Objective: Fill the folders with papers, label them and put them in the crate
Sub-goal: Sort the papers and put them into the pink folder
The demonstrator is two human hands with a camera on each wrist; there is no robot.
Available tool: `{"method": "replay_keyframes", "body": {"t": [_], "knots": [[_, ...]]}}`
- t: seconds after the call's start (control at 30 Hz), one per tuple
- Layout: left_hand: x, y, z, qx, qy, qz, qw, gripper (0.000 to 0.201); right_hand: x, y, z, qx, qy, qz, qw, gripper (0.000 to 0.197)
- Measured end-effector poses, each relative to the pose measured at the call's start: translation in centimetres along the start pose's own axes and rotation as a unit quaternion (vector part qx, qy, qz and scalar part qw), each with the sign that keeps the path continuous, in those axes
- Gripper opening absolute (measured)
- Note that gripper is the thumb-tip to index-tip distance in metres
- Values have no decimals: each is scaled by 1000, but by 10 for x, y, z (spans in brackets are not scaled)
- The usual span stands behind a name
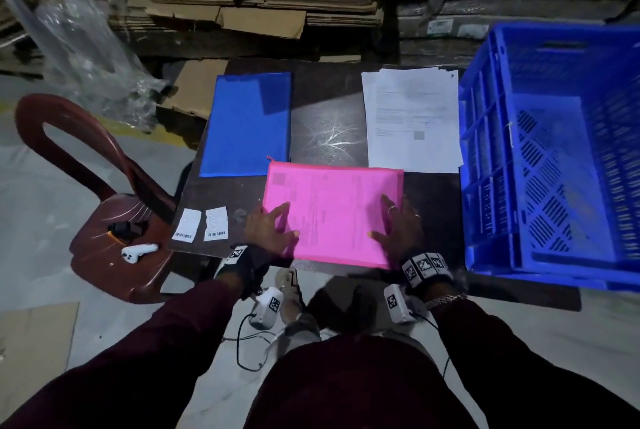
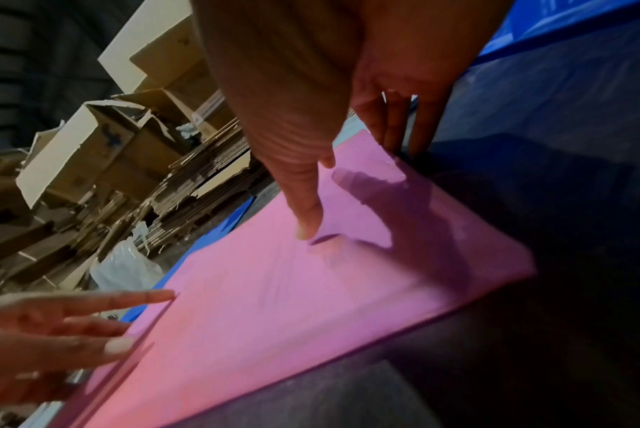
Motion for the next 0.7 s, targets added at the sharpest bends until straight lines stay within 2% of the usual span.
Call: {"method": "replay_keyframes", "body": {"t": [0.1, 0.2, 0.23, 0.3, 0.33, 0.4, 0.47, 0.53, 0.7], "knots": [[-10, 4, -12, -23, -19, 20, 999, 76, -8, -1, -2, 28, 17, 4, 999, 92], [-26, 9, -18, 27, -20, 32, 999, 73, -18, -1, 0, -8, 26, -5, 1000, 80], [-29, 12, -17, 52, -35, 50, 997, 74, -19, 1, 0, -34, 34, 8, 999, 81], [-30, 10, -7, 68, -97, 45, 992, 76, -20, -1, -4, -107, 63, 24, 992, 87], [-26, 5, -3, 67, -129, 30, 989, 76, -19, -5, -11, -139, 89, 21, 986, 91], [-16, -7, 4, 89, -166, -25, 982, 89, -18, -17, -24, -176, 147, -2, 973, 94], [-9, -19, 6, 79, -161, -84, 980, 92, -19, -29, -33, -181, 173, -37, 967, 95], [-8, -29, 4, 69, -151, -141, 976, 97, -20, -35, -34, -177, 168, -56, 968, 97], [-19, -23, 5, 38, -158, -143, 976, 99, -18, -32, -40, -184, 143, -81, 969, 101]]}}
Point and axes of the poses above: each hand's wrist, its own x-axis towards the middle knuckle, its own y-axis out of the back of the hand, z = x × y, the point moved 7 cm from there along x, towards the middle knuckle, and after that the axes turned 3 degrees about y, right-handed, at the moved point
